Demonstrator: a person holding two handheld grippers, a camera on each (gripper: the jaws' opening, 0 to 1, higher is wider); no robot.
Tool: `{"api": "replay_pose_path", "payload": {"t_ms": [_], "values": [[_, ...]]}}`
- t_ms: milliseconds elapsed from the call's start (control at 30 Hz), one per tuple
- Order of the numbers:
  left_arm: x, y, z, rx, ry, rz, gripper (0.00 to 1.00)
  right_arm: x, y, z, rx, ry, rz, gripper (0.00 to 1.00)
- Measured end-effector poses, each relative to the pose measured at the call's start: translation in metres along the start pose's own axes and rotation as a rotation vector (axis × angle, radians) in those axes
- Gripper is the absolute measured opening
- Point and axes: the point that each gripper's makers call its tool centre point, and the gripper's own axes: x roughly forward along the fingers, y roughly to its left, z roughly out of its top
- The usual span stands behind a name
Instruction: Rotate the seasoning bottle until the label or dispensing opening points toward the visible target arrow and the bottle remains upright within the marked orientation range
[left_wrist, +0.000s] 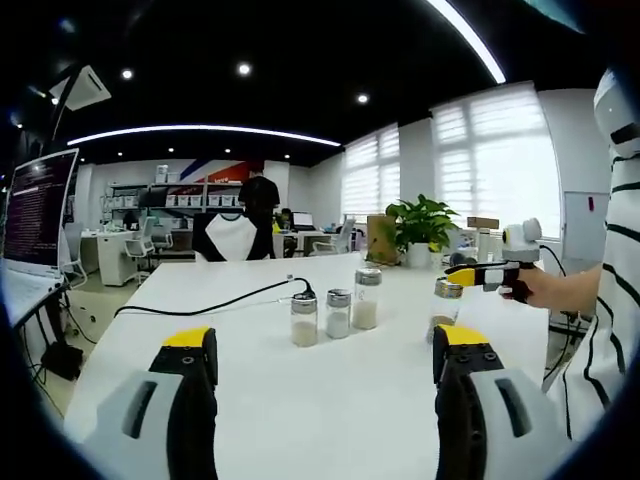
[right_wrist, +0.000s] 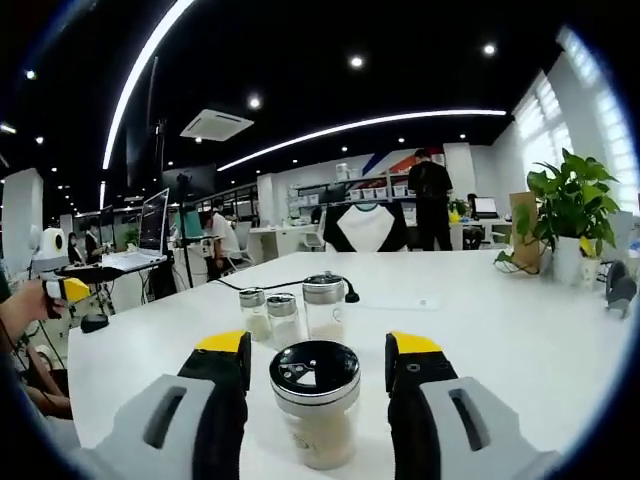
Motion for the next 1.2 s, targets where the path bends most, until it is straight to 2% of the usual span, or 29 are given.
{"api": "replay_pose_path", "payload": {"t_ms": [100,267,433,733,867,967,1133,1200], "values": [[0.0,0.003,0.002,0.004,-0.002,0.004,0.94,0.001,0.0,0.013,-0.048,-0.009,0.014,0.53],[0.001,0.002,0.001,-0.012,-0.01,0.007,0.94,0.006,0.001,0.031,-0.031,-0.028,0.053,0.53],[0.006,0.001,-0.006,-0.016,0.006,0.002,0.93,0.018,0.0,0.042,-0.035,-0.011,0.095,0.53],[0.001,0.006,-0.002,-0.006,0.003,0.005,0.93,0.031,-0.004,0.046,-0.037,0.011,0.119,0.51],[-0.004,0.013,0.002,-0.015,-0.017,0.016,0.93,0.041,-0.003,0.045,-0.039,0.045,0.149,0.51],[-0.004,0.017,-0.003,-0.032,-0.012,0.026,0.92,0.047,-0.003,0.04,-0.068,0.089,0.155,0.51],[-0.005,0.02,-0.002,-0.042,-0.015,0.032,0.92,0.065,-0.004,0.043,-0.051,0.099,0.182,0.51],[-0.007,0.02,-0.001,-0.023,-0.016,0.041,0.92,0.071,-0.003,0.041,-0.054,0.118,0.194,0.49]]}}
